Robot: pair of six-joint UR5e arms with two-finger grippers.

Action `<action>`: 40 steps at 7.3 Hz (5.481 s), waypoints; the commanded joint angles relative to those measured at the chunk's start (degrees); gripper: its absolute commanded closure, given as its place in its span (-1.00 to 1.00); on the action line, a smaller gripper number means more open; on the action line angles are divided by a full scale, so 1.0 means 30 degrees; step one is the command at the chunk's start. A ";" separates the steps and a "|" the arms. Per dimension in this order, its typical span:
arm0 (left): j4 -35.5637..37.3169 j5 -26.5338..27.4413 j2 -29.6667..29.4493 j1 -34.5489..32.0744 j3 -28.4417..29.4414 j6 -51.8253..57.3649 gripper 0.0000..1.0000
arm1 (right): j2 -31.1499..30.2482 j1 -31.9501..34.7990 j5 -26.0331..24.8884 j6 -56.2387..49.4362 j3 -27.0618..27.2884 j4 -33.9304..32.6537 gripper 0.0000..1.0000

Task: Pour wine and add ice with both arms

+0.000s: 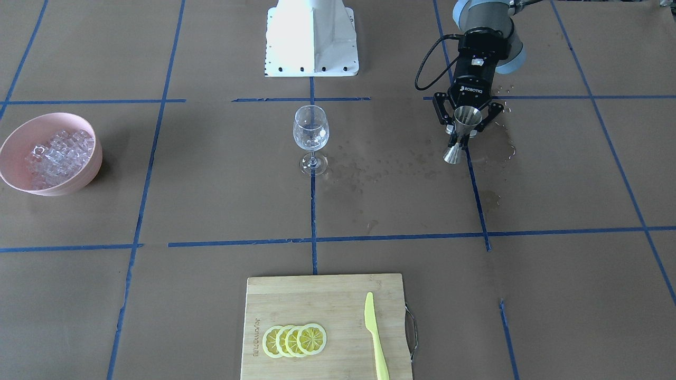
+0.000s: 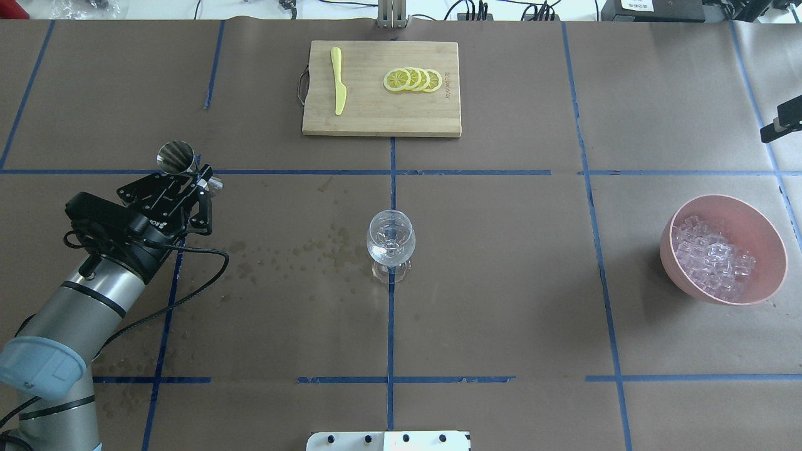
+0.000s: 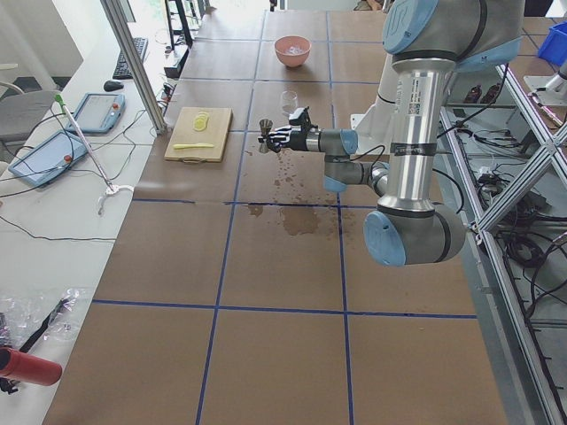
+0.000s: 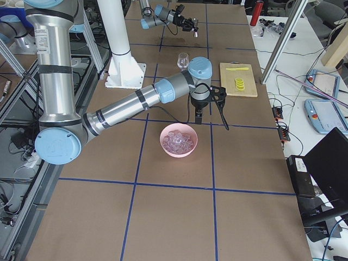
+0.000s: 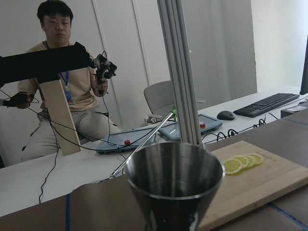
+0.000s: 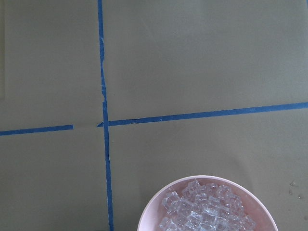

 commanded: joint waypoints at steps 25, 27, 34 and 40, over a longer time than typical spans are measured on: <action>0.1501 0.1819 0.2640 -0.0212 0.1264 -0.4314 1.00 | -0.4220 -0.8231 -0.6151 0.5862 -0.2383 0.8379 -0.39; 0.1501 0.1818 0.2582 -0.0212 0.1381 -0.4314 1.00 | -0.4220 -0.8202 -0.6180 0.5802 -0.2384 0.8350 -0.25; 0.1501 0.1789 0.1734 -0.0154 0.2313 -0.4459 1.00 | -0.4512 -0.7619 -0.6122 0.5714 -0.1655 0.8408 1.00; 0.1384 0.1906 0.2196 0.0283 0.3959 -0.7264 1.00 | -0.4630 -0.5946 -0.4393 0.5743 0.0220 0.8320 1.00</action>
